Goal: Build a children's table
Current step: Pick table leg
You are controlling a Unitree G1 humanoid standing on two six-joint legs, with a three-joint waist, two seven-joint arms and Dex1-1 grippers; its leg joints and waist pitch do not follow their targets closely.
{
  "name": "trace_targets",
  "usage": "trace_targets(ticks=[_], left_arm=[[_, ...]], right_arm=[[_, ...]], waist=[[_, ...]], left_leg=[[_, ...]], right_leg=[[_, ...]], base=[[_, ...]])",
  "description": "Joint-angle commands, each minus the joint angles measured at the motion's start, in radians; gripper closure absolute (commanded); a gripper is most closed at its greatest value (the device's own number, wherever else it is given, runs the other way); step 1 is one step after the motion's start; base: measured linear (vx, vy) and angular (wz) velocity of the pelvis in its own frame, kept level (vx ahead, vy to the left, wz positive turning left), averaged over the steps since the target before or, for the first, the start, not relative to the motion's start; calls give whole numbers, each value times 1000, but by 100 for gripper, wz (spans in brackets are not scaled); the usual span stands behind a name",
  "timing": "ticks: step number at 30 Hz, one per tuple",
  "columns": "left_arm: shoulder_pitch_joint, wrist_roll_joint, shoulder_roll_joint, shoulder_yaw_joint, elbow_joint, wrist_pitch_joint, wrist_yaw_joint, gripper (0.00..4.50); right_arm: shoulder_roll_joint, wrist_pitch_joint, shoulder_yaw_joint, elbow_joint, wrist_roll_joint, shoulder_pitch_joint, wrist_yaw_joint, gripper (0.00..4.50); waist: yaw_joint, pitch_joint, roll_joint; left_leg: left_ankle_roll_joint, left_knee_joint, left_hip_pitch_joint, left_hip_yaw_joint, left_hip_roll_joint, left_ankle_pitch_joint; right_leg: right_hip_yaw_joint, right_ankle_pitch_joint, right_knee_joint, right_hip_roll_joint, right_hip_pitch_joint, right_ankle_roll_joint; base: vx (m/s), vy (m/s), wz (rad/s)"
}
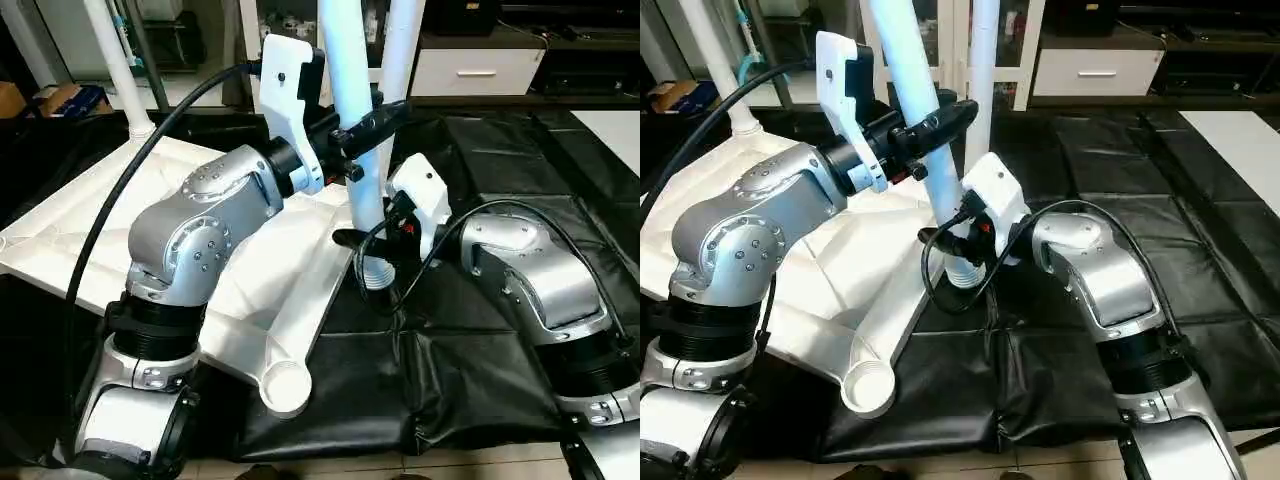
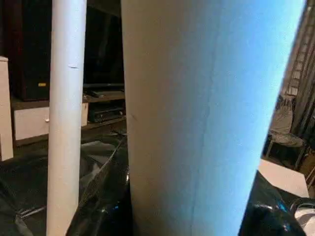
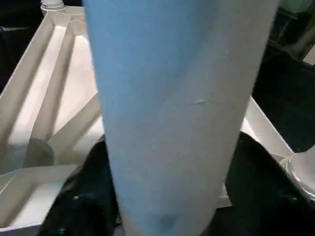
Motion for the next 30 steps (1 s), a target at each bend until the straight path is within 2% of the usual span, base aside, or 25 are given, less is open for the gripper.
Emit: trace_targets(ticks=[1,2,4,5,7,14,18,19,21,22,23,24,25,28,30], left_arm=[[-9,-6,-5,-3,-31,10,-15,279],[-9,-6,-5,-3,-31,10,-15,279],[-13,-7,-15,2,-39,10,-15,279],[-13,-7,-15,2,-39,10,-15,279],[-14,-10,-17,3,-42,13,-16,279],[-16,-31,-27,7,-54,28,-20,279],[-19,-13,-24,15,-39,25,-8,279],[-21,-14,-29,42,-16,32,13,244],[-13,14,3,49,19,22,0,209],[-8,32,22,41,28,11,-14,204],[3,34,35,46,38,4,-32,204],[6,33,38,48,40,2,-37,196],[19,31,57,52,46,1,-60,182],[60,4,118,57,34,9,-158,161],[90,-7,155,57,22,1,-231,137]], right_arm=[[9,16,-9,13,20,-3,1,184],[9,16,-9,13,20,-3,1,200],[35,48,-44,33,54,3,-4,209],[35,48,-44,33,54,3,-4,233],[44,53,-54,43,62,3,-4,246],[52,62,-65,70,78,3,0,257],[49,56,-86,77,86,2,-5,257],[42,52,-101,71,91,1,-8,257],[29,49,-135,54,108,3,-8,257],[25,48,-150,48,116,4,-9,257],[26,61,-188,34,145,6,-12,257],[26,65,-199,30,153,7,-14,257],[21,81,-238,16,184,13,-14,261],[-5,111,-343,10,249,35,-24,265],[-25,127,-390,8,279,56,-23,265]], waist=[[-1,-85,0],[-1,-84,0],[-1,-85,-1],[0,-85,0],[1,-85,-1],[0,-84,0],[1,-86,0],[2,-86,0],[2,-86,-1],[2,-86,-1],[1,-85,-3],[5,-86,-1],[5,-86,-1],[4,-87,0],[5,-88,2]], left_leg=[[-57,-88,49,-66,112,-188],[-55,-88,49,-66,112,-187],[-46,-87,48,-65,111,-183],[-46,-87,48,-67,113,-184],[-48,-87,48,-66,112,-175],[-67,-90,49,-66,112,-200],[-61,-88,49,-66,111,-182],[-58,-87,49,-66,111,-176],[-53,-86,49,-65,110,-179],[-53,-87,49,-66,110,-180],[-49,-88,49,-65,110,-187],[-50,-87,53,-65,111,-186],[-56,-88,53,-65,110,-175],[-50,-88,53,-63,107,-162],[-51,-88,55,-61,107,-157]], right_leg=[[28,-27,-40,-42,29,-216],[28,-27,-40,-42,30,-217],[29,-23,-41,-44,31,-224],[29,-25,-41,-45,31,-225],[27,-19,-38,-42,30,-223],[27,-45,-39,-41,28,-213],[27,-25,-38,-42,29,-215],[27,-18,-38,-43,30,-216],[27,-27,-39,-43,30,-217],[27,-32,-39,-43,30,-215],[29,-50,-42,-44,30,-209],[28,-52,-43,-45,29,-208],[25,-45,-39,-39,28,-208],[23,-35,-38,-37,27,-204],[22,-39,-37,-38,25,-206]], base=[[0,0,0],[0,0,0],[0,0,0],[0,0,0],[0,0,0],[0,0,0],[0,0,0],[0,0,0],[0,0,0],[0,0,0],[0,0,0],[0,0,0],[0,0,0],[0,0,0],[0,0,0]])
